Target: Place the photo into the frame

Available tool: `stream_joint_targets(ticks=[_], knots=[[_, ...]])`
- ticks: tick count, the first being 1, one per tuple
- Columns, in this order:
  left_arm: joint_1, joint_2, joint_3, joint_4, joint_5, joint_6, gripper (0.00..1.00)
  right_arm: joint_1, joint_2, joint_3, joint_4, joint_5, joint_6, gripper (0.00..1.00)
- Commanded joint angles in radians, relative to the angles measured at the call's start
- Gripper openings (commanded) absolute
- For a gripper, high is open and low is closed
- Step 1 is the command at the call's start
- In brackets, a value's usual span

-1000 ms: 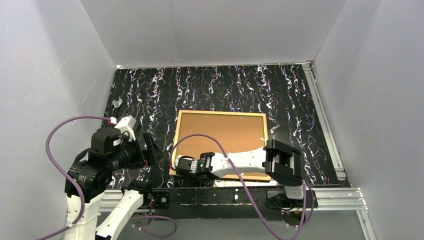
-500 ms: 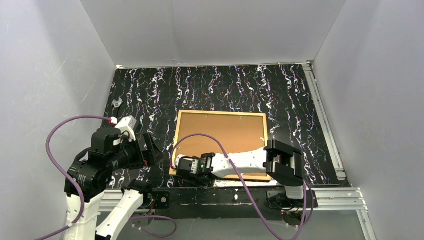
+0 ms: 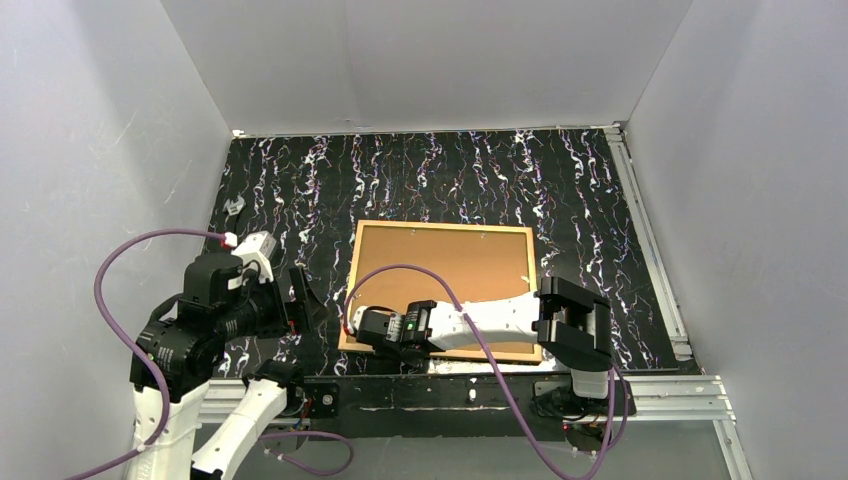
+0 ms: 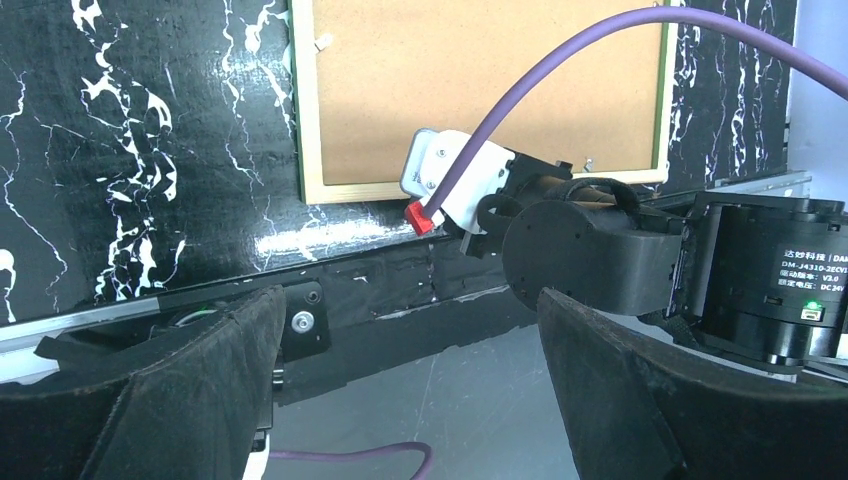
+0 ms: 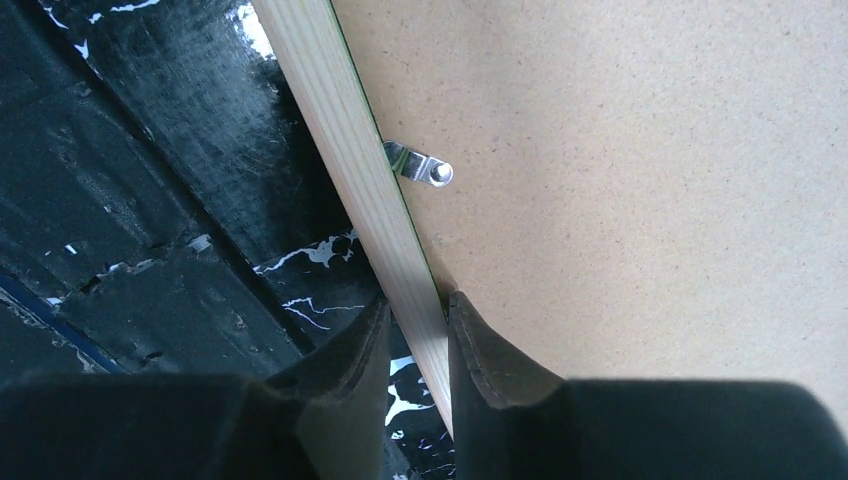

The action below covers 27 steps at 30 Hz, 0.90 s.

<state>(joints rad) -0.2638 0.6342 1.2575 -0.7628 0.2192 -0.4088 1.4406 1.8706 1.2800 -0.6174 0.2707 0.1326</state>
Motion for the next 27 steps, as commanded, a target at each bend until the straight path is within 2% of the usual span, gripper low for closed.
stream_joint_targets(ticks=[1, 4, 11, 17, 24, 27], knots=[[0.005, 0.025, 0.003, -0.064, 0.023, 0.057, 0.98, 0.007, -0.011, 0.003, 0.002, -0.057, 0.011, 0.13], [0.005, 0.028, 0.008, -0.059, 0.022, 0.096, 0.98, 0.006, -0.023, 0.010, -0.010, -0.048, -0.004, 0.01], [0.005, 0.025, 0.070, -0.020, -0.045, 0.194, 0.98, -0.006, -0.145, -0.008, -0.022, -0.083, 0.000, 0.01], [0.004, 0.043, 0.104, 0.009, -0.087, 0.226, 0.98, -0.037, -0.294, 0.011, -0.104, -0.135, -0.001, 0.01], [-0.054, 0.076, 0.077, 0.086, 0.101, 0.398, 0.98, -0.158, -0.399, 0.137, -0.273, -0.297, -0.036, 0.01], [-0.103, 0.086, 0.070, 0.095, 0.171, 0.582, 0.98, -0.222, -0.412, 0.200, -0.334, -0.377, -0.052, 0.01]])
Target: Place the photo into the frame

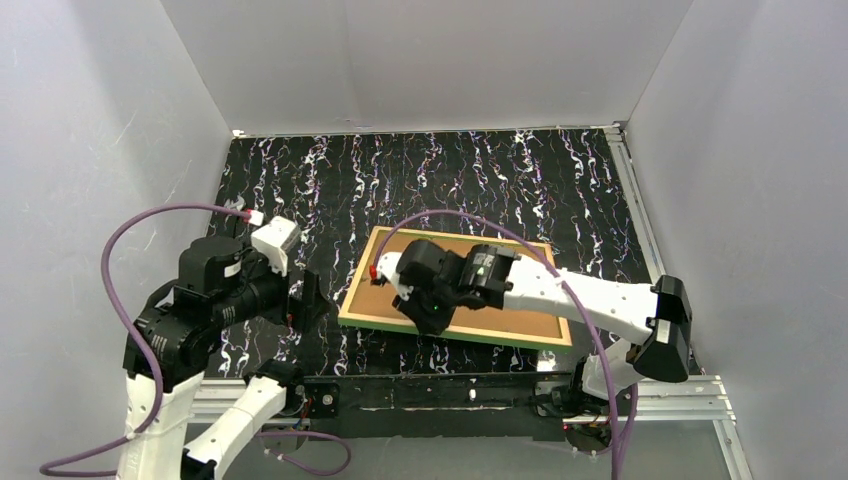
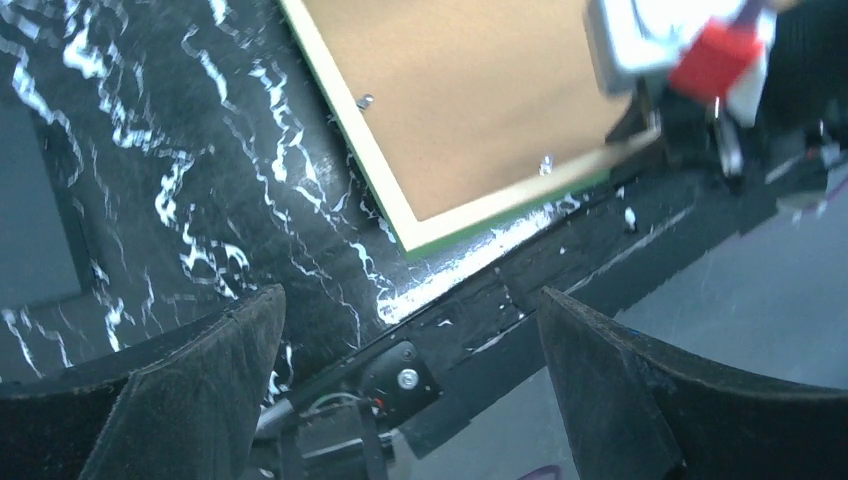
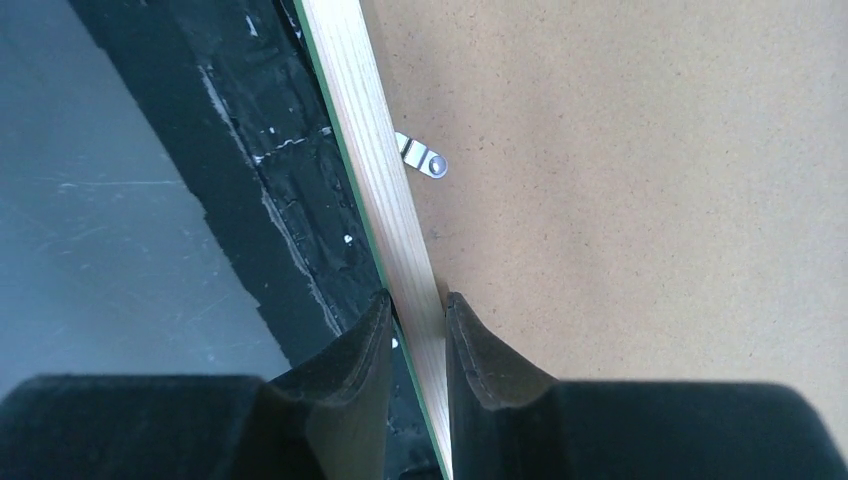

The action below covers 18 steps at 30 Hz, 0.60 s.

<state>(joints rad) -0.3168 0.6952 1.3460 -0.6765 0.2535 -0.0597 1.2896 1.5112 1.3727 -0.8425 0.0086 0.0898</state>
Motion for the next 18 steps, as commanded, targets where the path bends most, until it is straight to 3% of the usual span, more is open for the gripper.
stream_joint_targets(ticks=[1, 4, 13, 18], knots=[[-0.066, 0.027, -0.021, 0.003, 0.181, 0.304, 0.98, -0.088, -0.052, 0.127, -0.128, -0.134, -0.014, 0.01], [-0.110, 0.010, -0.042, 0.005, 0.284, 0.537, 0.98, -0.134, -0.053, 0.172, -0.163, -0.184, -0.030, 0.01], [-0.159, 0.041, -0.105, 0.042, 0.590, 0.864, 0.98, -0.214, -0.028, 0.256, -0.222, -0.278, -0.061, 0.01], [-0.162, 0.047, -0.200, 0.075, 0.589, 1.032, 0.98, -0.226, -0.019, 0.274, -0.233, -0.296, -0.066, 0.01]])
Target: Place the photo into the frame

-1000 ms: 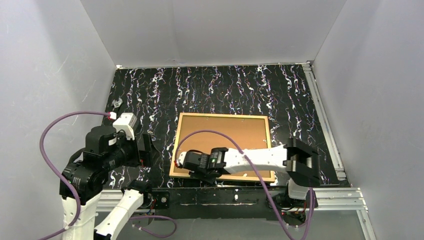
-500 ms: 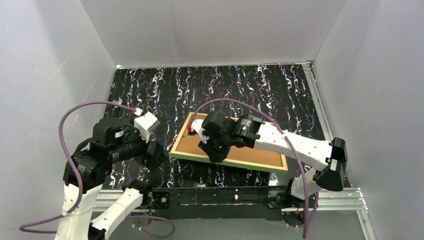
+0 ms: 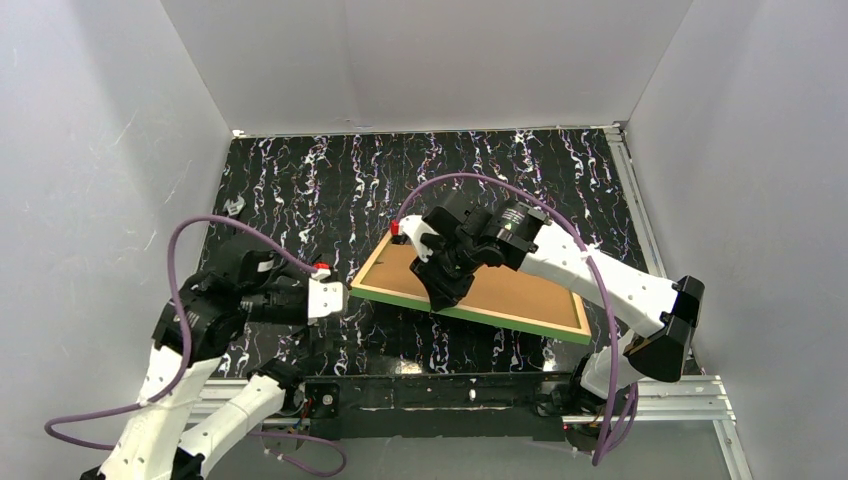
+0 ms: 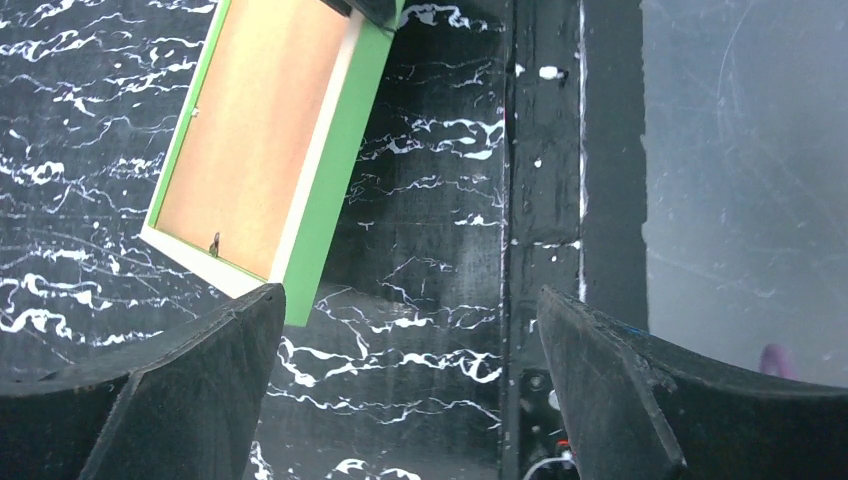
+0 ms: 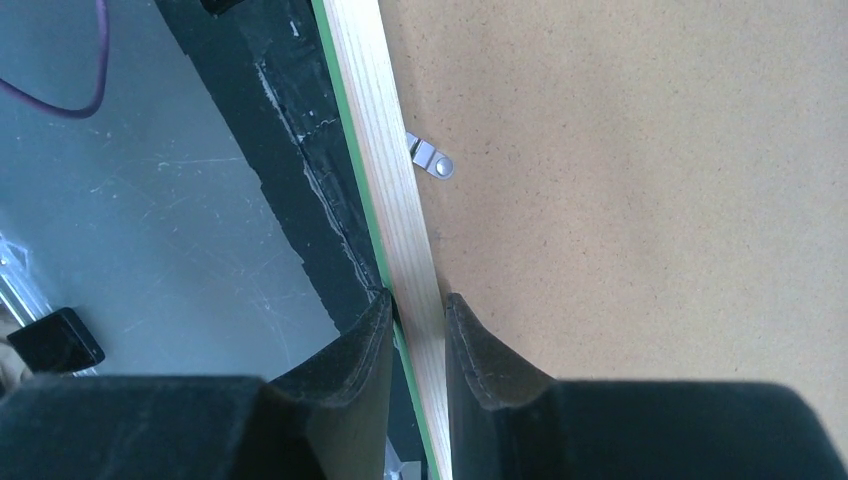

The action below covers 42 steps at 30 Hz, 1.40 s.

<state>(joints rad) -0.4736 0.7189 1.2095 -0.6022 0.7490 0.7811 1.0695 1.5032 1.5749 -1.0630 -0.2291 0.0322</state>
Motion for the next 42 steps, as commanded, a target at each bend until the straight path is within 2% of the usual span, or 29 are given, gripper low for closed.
stream_joint_targets(ticks=[1, 8, 12, 17, 28, 38, 42], knots=[[-0.005, 0.026, -0.077, 0.008, 0.083, 0.216, 0.98, -0.008, -0.011, 0.074, -0.014, -0.060, -0.008, 0.01], [-0.021, 0.053, -0.153, 0.069, -0.031, 0.301, 0.91, -0.018, -0.015, 0.075, -0.014, -0.063, -0.009, 0.01], [-0.032, 0.077, -0.191, 0.163, -0.078, 0.281, 0.89, -0.021, -0.017, 0.076, -0.016, -0.061, -0.009, 0.01], [-0.051, 0.136, -0.201, 0.208, -0.138, 0.274, 0.80, -0.025, -0.027, 0.066, -0.008, -0.055, -0.009, 0.01], [-0.066, 0.125, -0.254, 0.218, -0.173, 0.332, 0.65, -0.040, -0.030, 0.066, -0.006, -0.060, -0.011, 0.01], [-0.069, 0.094, -0.300, 0.287, -0.203, 0.302, 0.46, -0.047, -0.031, 0.065, -0.011, -0.066, -0.010, 0.01], [-0.070, 0.093, -0.296, 0.309, -0.200, 0.265, 0.44, -0.047, -0.031, 0.064, -0.014, -0.061, -0.009, 0.01]])
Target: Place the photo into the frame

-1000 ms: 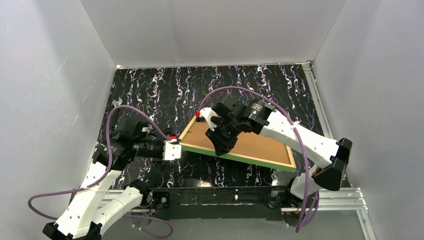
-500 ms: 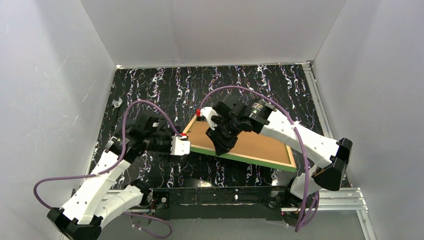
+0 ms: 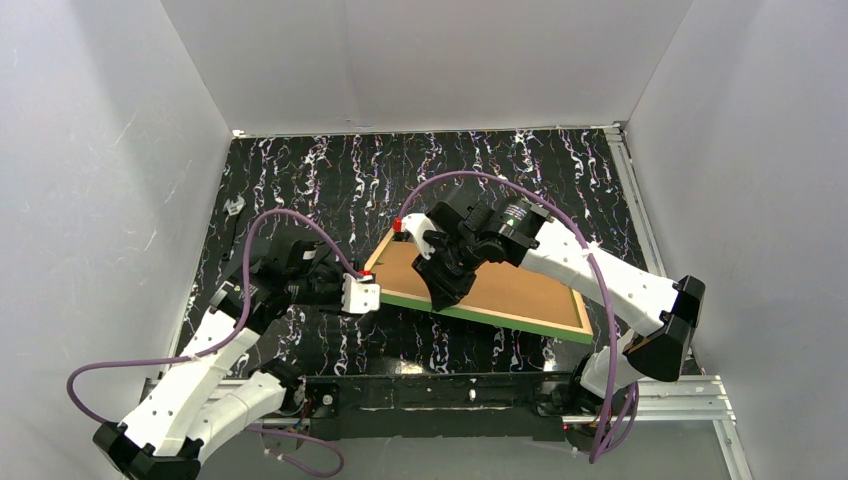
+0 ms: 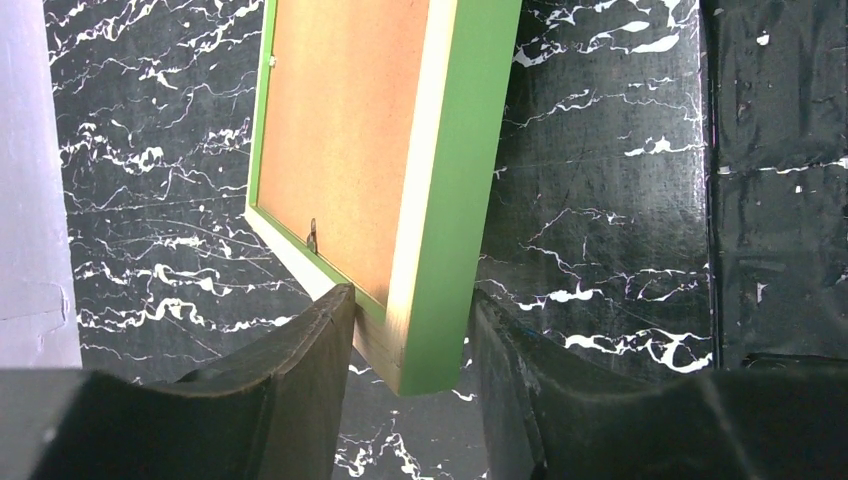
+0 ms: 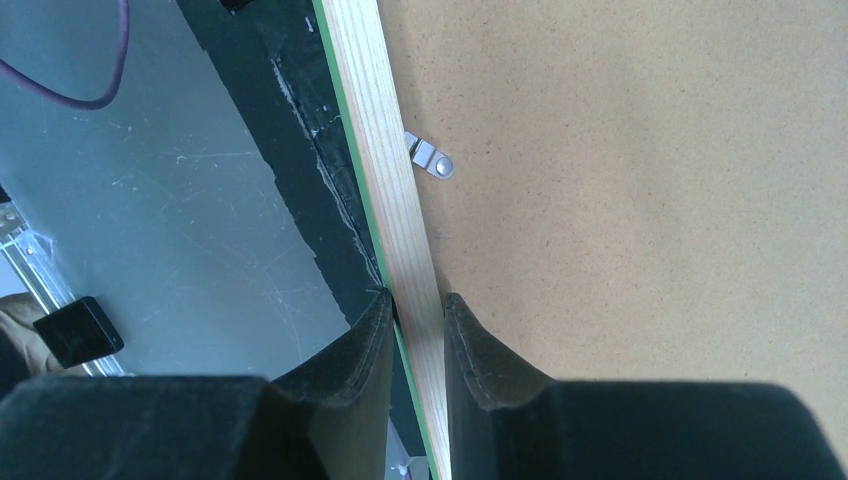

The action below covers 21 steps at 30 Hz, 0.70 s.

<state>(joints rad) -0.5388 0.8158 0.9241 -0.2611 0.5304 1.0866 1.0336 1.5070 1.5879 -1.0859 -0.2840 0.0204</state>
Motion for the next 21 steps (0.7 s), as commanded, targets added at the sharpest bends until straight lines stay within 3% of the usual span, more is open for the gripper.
stream_joint_targets(ticks=[1, 5, 9, 16, 21], knots=[[-0.006, -0.002, -0.005, -0.033, 0.016, -0.054, 0.43, -0.012, -0.036, 0.050, 0.008, -0.002, 0.002, 0.01], [-0.005, -0.004, 0.002, -0.036, 0.011, -0.067, 0.36, -0.012, -0.051, 0.050, 0.017, 0.028, 0.011, 0.04], [-0.006, -0.004, 0.007, -0.048, 0.005, -0.068, 0.18, -0.013, -0.075, 0.053, 0.040, 0.063, 0.021, 0.27], [-0.006, 0.007, 0.036, -0.059, 0.006, -0.103, 0.00, -0.021, -0.094, 0.091, 0.048, 0.116, 0.044, 0.56], [-0.006, 0.016, 0.068, -0.082, 0.022, -0.129, 0.00, -0.035, -0.137, 0.104, 0.076, 0.175, 0.078, 0.71]])
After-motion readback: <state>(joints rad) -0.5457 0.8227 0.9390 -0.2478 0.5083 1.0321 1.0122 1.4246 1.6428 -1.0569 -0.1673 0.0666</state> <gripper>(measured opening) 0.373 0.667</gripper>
